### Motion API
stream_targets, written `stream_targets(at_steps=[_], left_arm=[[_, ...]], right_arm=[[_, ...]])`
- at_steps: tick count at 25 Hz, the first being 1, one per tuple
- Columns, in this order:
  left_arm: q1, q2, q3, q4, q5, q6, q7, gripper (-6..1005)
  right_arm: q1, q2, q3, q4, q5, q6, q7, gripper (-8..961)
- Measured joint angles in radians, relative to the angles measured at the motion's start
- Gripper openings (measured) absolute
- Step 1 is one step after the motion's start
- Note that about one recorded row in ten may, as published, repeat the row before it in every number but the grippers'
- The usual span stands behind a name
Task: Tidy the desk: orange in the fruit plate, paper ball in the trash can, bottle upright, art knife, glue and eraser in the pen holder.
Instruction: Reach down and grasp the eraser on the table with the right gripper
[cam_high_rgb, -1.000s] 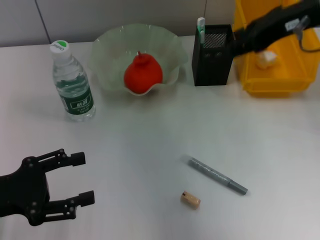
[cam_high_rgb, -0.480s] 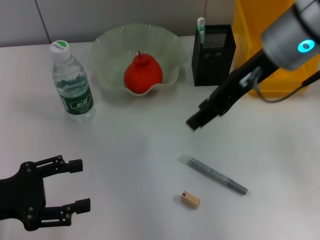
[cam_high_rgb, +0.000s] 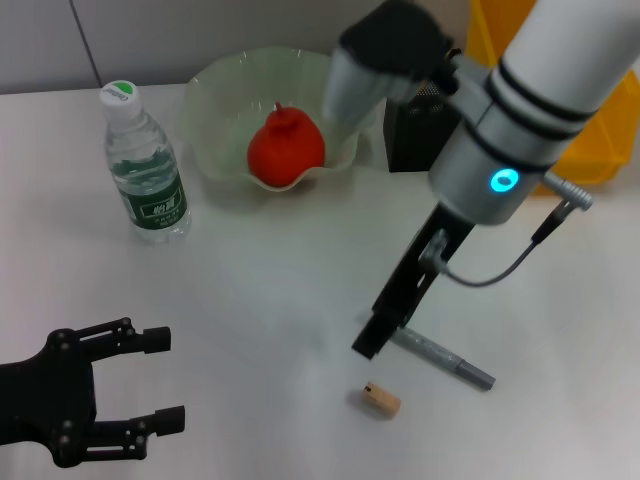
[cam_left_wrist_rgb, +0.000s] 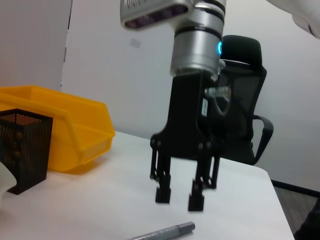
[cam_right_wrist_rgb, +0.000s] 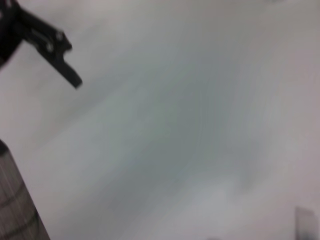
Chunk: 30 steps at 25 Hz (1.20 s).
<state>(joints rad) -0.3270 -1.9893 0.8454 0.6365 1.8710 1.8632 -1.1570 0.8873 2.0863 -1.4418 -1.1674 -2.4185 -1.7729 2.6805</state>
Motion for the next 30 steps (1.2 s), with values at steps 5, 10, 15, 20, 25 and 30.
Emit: stream_targets(at_steps=[5, 10, 15, 20, 25, 30], left_arm=[[0.000, 0.001, -0.004, 0.000, 0.011, -0.002, 0.000, 834], [0.001, 0.002, -0.008, 0.000, 0.028, -0.003, 0.000, 834], [0.003, 0.007, -0.001, 0.009, 0.034, 0.004, 0.007, 834], [-0.001, 0.009, 0.000, 0.008, 0.063, 0.016, 0.036, 833], [-0.002, 0.009, 0.000, 0.008, 0.067, 0.019, 0.042, 833], [-0.003, 0.012, 0.000, 0.004, 0.069, 0.020, 0.042, 833]], right_arm=[[0.008, 0.001, -0.136, 0.011, 0.000, 0.048, 0.056, 551], [0.025, 0.003, -0.244, 0.012, 0.000, 0.073, 0.119, 551], [0.047, 0.006, -0.332, 0.020, 0.013, 0.085, 0.183, 549], [0.072, 0.006, -0.359, 0.068, 0.036, 0.111, 0.222, 548], [0.093, 0.006, -0.396, 0.123, 0.049, 0.143, 0.242, 546], [0.114, 0.006, -0.444, 0.158, 0.072, 0.178, 0.248, 545]])
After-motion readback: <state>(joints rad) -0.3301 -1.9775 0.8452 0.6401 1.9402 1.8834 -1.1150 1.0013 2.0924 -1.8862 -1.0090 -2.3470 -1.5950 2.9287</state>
